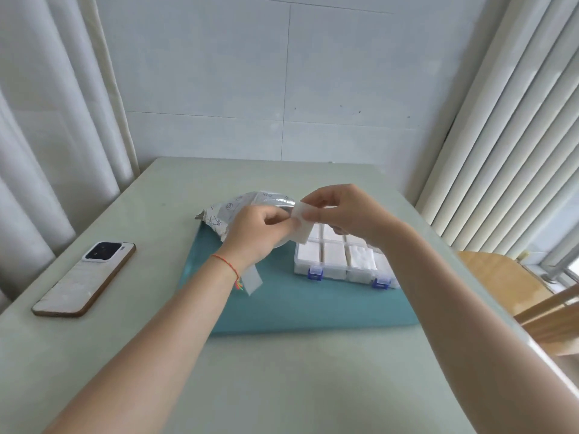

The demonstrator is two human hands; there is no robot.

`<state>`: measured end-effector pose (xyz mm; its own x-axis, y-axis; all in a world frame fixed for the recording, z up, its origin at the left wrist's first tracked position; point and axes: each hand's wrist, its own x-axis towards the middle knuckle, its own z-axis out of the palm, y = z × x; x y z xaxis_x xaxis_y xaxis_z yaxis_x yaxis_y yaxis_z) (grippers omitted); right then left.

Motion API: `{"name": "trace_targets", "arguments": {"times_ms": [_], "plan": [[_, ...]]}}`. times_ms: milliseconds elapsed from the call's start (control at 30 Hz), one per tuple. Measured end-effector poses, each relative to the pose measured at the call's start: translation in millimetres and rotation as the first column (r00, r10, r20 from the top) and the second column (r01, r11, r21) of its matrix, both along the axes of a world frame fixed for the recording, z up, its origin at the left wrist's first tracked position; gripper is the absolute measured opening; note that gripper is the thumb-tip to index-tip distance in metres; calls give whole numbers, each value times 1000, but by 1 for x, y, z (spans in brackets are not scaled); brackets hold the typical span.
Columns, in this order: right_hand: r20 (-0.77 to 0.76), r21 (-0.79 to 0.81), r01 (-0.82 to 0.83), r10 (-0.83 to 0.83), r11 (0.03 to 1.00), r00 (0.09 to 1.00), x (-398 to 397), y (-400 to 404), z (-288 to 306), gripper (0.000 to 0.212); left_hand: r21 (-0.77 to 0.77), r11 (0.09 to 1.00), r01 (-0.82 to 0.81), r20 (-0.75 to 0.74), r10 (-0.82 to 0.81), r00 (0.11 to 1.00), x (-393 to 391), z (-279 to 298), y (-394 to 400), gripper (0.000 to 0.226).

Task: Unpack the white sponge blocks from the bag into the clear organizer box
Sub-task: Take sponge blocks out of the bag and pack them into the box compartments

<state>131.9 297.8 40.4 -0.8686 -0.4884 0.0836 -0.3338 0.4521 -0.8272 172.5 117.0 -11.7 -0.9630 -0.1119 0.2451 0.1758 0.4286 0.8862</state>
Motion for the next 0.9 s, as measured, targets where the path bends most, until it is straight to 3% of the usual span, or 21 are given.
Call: {"name": "trace_targets", "arguments": {"times_ms": [100, 233, 367, 567, 900], "plan": [[29, -55, 54, -52, 997, 998, -4, 21, -4, 2, 114, 993, -1, 41, -4, 999, -1, 2, 23, 13], [0, -11, 147, -147, 989, 989, -9, 66, -15, 2, 70, 995, 67, 104, -74, 992, -11, 0, 68, 11], [-46, 75, 262, -259, 962, 965, -15, 107, -25, 6, -108, 982, 157, 184, -136, 974, -24, -7, 105, 18], [-52, 156, 330, -326, 931, 944, -22, 138, -51, 7, -439, 877, 195, 149, -143, 978, -36, -23, 138, 13], [-141, 335, 267, -232, 904, 963, -30, 144, -59, 9, -569, 782, 255, 154, -203, 967, -40, -24, 143, 13]]}}
